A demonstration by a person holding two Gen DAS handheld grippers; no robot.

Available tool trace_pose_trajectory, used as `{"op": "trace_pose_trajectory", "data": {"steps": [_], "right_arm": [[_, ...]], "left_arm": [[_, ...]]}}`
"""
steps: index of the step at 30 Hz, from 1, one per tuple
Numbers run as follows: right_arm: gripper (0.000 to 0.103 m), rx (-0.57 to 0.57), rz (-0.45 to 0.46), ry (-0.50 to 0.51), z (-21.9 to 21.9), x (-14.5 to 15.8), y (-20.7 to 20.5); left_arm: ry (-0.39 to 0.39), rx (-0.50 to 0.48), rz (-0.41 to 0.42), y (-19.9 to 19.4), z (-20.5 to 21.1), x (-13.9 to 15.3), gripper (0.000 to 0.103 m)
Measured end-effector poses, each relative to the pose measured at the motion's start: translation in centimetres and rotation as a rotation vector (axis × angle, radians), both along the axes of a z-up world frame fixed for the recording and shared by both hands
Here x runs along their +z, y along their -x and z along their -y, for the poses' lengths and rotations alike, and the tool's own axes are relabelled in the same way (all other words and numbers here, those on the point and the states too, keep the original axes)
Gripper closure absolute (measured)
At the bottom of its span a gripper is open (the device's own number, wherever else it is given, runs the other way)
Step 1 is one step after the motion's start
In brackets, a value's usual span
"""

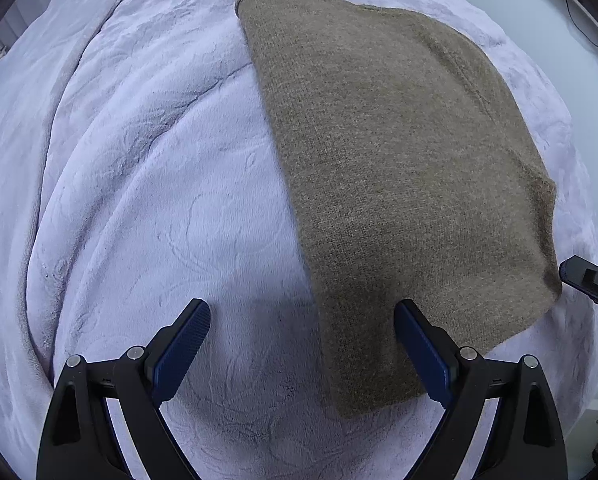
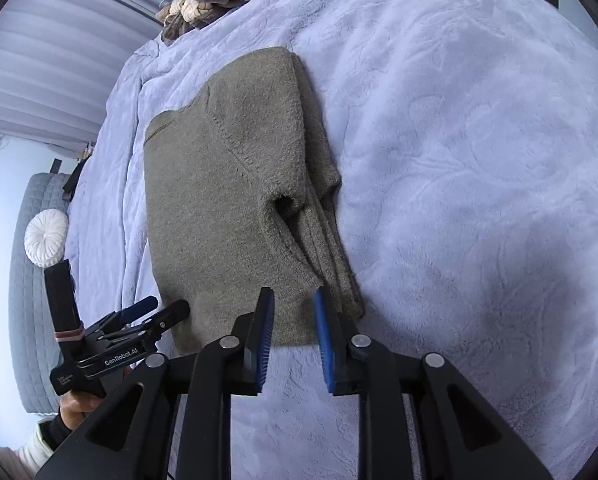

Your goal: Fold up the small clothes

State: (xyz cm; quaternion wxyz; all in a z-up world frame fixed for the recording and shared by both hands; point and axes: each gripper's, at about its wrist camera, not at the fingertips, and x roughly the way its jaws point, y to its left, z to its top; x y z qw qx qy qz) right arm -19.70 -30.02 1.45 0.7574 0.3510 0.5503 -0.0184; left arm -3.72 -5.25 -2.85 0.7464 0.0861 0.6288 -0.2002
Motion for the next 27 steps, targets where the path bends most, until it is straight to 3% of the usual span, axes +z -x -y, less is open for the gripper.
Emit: {"op": "trace_pose_trajectory", "data": {"steps": [2, 5, 9, 12, 19, 27], "right_arm": [[0.071, -0.005, -0.003, -0.004, 0.3, -0.1, 0.0], [0.069, -0.011, -0.01, -0.01, 0.5, -0.3, 0.0], [0.069, -0.01, -0.014, -0.011, 0.5, -0.4, 0.0], [0.061, -0.013, -0.013, -0.009, 0.8, -0.4, -0.2], [0.053, -0.02, -0.007, -0.017, 1.5, -0.2, -0.8], [0.052, -0.055, 0.044, -0.069, 3.4, 0.1, -3.3]], "left_arm": [[-0.001, 0.0, -0.003, -0.1, 0.1, -0.1, 0.009], [-0.023, 0.002, -0.014, -0.5, 0.2, -0.5, 0.0], [-0.009, 0.018, -0.034, -0.8, 0.0, -0.8, 0.0], [-0.013, 0.01, -0.024, -0.8, -0.1, -0.9, 0.0], [-0.025, -0.03, 0.021, -0.3, 0.0, 0.3, 0.0], [0.077, 0.109, 0.031, -3.4, -2.1, 2.3, 0.0]]}}
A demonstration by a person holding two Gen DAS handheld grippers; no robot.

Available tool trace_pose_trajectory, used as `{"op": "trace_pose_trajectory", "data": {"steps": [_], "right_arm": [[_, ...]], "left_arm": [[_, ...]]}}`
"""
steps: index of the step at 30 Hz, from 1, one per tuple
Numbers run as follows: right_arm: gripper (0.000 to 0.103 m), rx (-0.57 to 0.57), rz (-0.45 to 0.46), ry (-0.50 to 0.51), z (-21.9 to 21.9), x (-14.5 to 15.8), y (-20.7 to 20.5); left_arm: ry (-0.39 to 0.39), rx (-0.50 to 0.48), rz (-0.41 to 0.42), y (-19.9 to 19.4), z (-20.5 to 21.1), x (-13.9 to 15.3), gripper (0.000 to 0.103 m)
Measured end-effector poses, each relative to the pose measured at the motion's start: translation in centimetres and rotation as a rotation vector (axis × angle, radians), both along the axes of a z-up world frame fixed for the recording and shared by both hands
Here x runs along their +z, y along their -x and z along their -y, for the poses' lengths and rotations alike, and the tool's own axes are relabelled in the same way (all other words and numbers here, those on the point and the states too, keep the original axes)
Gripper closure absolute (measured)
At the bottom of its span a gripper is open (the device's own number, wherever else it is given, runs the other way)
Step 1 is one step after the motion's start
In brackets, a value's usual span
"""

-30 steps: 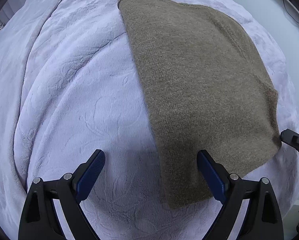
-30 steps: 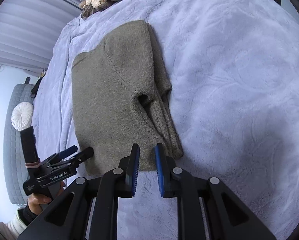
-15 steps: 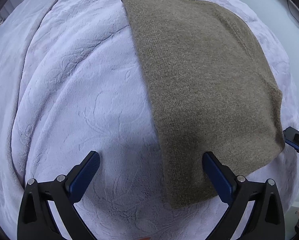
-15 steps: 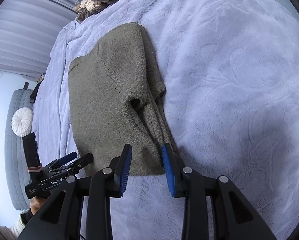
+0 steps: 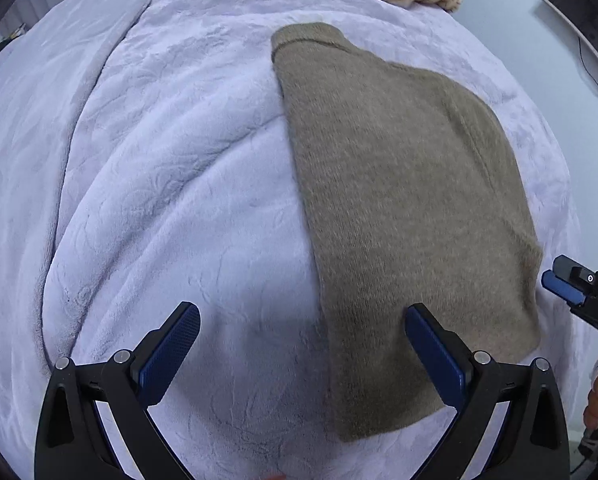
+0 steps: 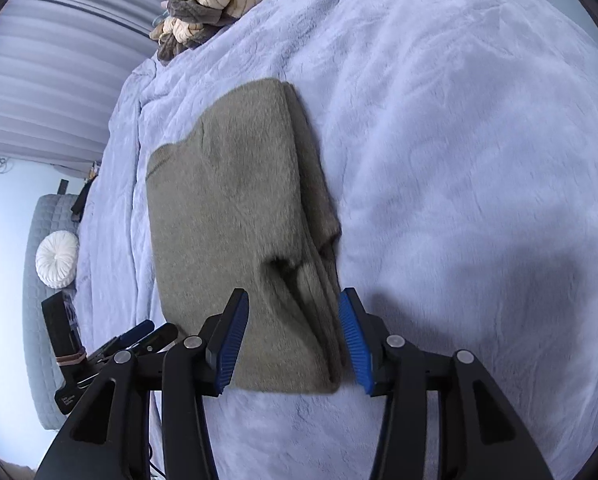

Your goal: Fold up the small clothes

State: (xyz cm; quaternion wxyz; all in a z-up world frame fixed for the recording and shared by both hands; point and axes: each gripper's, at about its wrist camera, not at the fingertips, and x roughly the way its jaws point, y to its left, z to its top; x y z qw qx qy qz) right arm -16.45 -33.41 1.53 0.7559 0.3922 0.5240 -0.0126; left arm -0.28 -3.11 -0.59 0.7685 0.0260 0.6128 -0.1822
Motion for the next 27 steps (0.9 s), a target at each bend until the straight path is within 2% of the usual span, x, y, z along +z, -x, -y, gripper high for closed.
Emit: {"op": "trace_pose_trajectory", "data": {"steps": [5, 8, 9, 10, 11, 15, 17, 19, 20, 22, 27], "right_arm": [[0.052, -0.004, 0.03, -0.05, 2.0, -1.5, -3.9], [0.052, 0.009, 0.042, -0.129, 2.5, -2.8, -6.0], [0.059, 0.03, 0.049, -0.16, 2.3, -3.0, -6.7], [0.086, 0.063, 0.05, -0.161, 1.9, -2.9, -7.3], [0.095, 0.095, 0.047, -0.131, 1.4, -2.6, -7.7], [0.095, 0.179, 0.078, 0.035, 0.4, 0.2, -8.0], [0.095, 0.205, 0.044, 0.095, 0.4, 0.0, -8.2], [0.095, 0.231, -0.011, 0.145, 0.4, -1.5, -8.4], [0.095, 0.235, -0.028, 0.152, 0.5, -2.3, -8.4], [0.094, 0.196, -0.033, 0.103, 1.1, -2.9, -8.2], [0.088, 0.175, -0.02, 0.04, 1.8, -2.0, -7.1]], "left_arm": [[0.063, 0.074, -0.021, -3.6, -0.6, -0.1, 0.0], [0.093, 0.107, -0.026, -5.2, -0.8, -0.7, 0.0], [0.1, 0.114, -0.029, -5.6, -0.7, -0.8, 0.0], [0.1, 0.118, -0.032, -5.7, -0.1, -0.9, 0.0], [0.102, 0.119, -0.032, -5.8, 0.1, -0.9, 0.0], [0.105, 0.098, -0.01, -5.4, 1.9, -0.7, 0.0], [0.089, 0.082, -0.014, -5.4, 2.5, -1.0, 0.0], [0.078, 0.073, -0.024, -5.4, 3.1, -1.4, 0.0], [0.075, 0.072, -0.028, -5.3, 3.1, -1.5, 0.0], [0.066, 0.069, -0.031, -5.3, 3.2, -1.5, 0.0], [0.041, 0.048, -0.022, -5.2, 3.5, -1.5, 0.0]]}}
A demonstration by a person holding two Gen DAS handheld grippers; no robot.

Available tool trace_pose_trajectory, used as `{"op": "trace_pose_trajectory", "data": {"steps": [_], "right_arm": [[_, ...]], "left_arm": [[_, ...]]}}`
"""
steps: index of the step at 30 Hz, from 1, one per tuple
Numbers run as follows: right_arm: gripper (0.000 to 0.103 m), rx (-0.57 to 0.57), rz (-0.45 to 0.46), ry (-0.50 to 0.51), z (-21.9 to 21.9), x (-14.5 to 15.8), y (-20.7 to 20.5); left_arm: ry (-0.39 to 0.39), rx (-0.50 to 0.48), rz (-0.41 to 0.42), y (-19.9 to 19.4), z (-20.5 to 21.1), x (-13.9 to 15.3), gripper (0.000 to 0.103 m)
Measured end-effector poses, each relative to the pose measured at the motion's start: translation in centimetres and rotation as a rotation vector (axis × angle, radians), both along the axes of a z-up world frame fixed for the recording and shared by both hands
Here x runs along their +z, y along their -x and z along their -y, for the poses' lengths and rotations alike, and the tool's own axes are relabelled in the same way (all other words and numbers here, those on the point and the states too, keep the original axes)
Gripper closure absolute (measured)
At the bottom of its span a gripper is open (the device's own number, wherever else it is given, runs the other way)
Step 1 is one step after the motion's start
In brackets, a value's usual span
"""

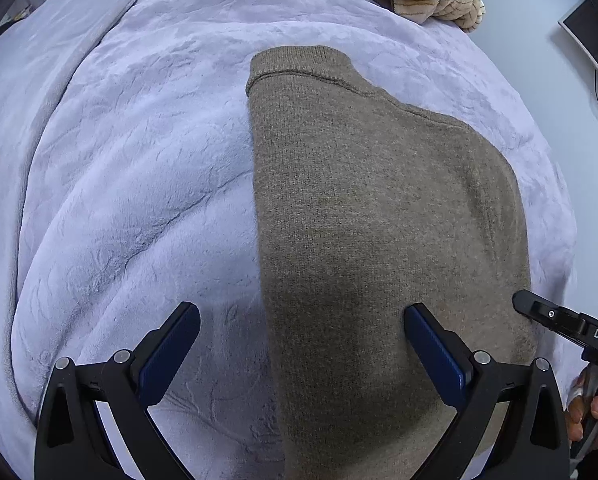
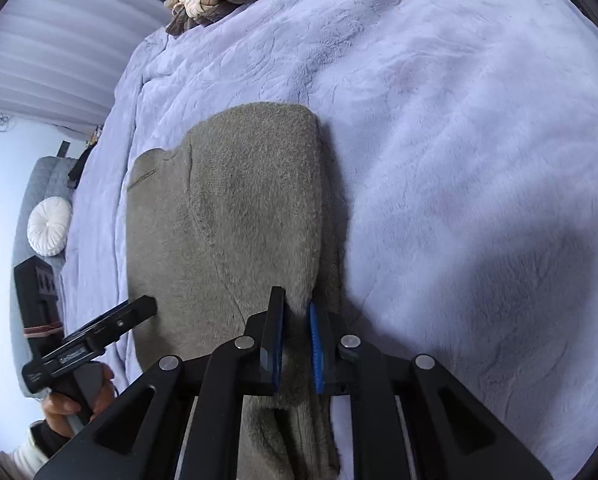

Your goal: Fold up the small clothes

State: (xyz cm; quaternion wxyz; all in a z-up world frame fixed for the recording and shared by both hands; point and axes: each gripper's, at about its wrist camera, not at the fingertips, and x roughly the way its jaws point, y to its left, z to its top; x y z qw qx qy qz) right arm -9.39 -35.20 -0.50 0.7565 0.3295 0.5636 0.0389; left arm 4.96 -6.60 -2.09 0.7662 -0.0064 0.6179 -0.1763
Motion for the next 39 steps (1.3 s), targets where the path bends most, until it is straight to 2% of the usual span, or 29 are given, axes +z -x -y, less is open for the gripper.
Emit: {"op": "trace_pose_trajectory", "data": {"steps": [3, 5, 7, 21, 27, 28, 30, 39], "right_arm": [[0.087, -0.008, -0.001, -0.027, 0.7, 0.4, 1.2], [0.076, -0.028, -0.01, -0.063, 1.1, 0.2, 1.8], [0.051, -0.05, -0.017, -0.084, 1.5, 0.0, 2.5], [0.043, -0.067, -0.028, -0.127, 1.6, -0.7, 2.8], [0.042, -0.082, -0.002, -0.173, 2.2, -0.7, 2.7], [0.038, -0.083, 0.001, -0.178, 2.4, -0.7, 2.7], [0.032, -0.082, 0.004, -0.188, 2.7, -0.8, 2.5], [0.031, -0.002, -0.038, -0.23, 2.1, -2.9, 0.3]], "left_arm": [[-0.005, 0.005, -0.003, 0.1, -0.2, 0.1, 0.0], [-0.007, 0.006, -0.005, 0.1, -0.1, 0.1, 0.0], [-0.009, 0.005, -0.008, 0.2, -0.1, 0.0, 0.0], [-0.019, -0.012, -0.02, 0.1, 0.7, -0.3, 0.0], [0.067, -0.018, -0.047, -0.4, 0.3, -0.2, 0.0], [0.074, -0.019, -0.05, -0.5, 0.2, -0.2, 0.0], [0.07, -0.026, -0.052, -0.6, 0.2, -0.3, 0.0], [0.089, -0.084, -0.097, -0.9, 1.8, -1.5, 0.0]]}}
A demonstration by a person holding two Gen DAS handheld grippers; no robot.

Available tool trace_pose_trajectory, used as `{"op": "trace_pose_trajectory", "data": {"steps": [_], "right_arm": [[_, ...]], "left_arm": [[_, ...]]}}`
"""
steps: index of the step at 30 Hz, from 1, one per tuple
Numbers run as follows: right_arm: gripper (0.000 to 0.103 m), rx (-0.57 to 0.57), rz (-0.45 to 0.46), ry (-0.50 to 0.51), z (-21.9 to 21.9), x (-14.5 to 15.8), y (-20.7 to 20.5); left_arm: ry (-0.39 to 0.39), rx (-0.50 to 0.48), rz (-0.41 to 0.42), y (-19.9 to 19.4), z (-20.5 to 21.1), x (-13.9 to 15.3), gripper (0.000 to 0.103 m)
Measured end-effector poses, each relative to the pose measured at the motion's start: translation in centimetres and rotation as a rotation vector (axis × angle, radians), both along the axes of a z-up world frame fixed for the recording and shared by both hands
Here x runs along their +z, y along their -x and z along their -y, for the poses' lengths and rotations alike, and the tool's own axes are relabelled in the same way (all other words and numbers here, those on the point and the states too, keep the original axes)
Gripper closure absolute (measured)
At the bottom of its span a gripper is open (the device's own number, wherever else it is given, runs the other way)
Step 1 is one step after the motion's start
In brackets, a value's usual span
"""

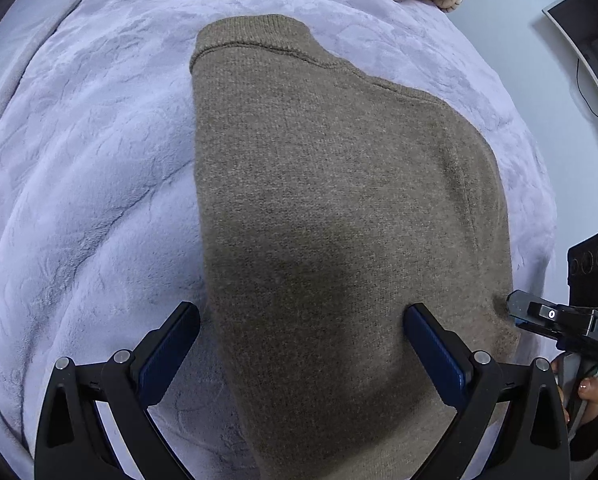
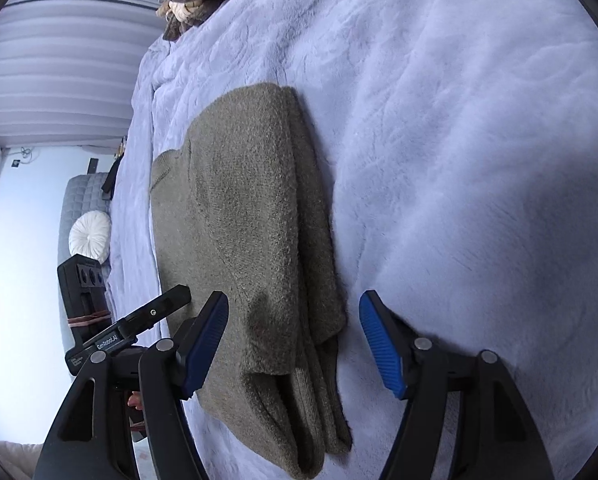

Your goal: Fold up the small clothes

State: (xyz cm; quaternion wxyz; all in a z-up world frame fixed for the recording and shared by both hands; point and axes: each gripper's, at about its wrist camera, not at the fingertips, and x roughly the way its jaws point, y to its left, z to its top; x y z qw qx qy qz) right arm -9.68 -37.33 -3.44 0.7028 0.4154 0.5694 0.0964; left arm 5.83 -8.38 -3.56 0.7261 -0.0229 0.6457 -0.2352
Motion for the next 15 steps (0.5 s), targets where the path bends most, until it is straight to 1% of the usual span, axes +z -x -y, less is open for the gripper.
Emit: {"op": "trace_pose_trajectory", "data": {"steps": [6, 7, 11, 15], "right_arm": [[0.031, 0.077, -0.02, -0.01, -1.4, -1.0, -2.0], [0.029, 0.089, -0.019, -0.013, -1.7, -1.1, -2.2], [0.026, 0.144, 0.001, -0.019, -3.3, -0.9, -3.5], [0.026, 0.155, 0.032, -0.057, -3.6, -1.0, -3.9]], "left_arm": [[0.019, -0.018, -0.012, 0.0, 0.9, -0.4, 0.0], [0.023, -0.02, -0.013, -0.1, 1.2, -0.4, 0.0], [0.03, -0.017, -0.02, -0.5, 1.9, -0.8, 0.0], [0.062, -0.015, -0.034, -0.7, 1.6, -1.3, 0.0]]}}
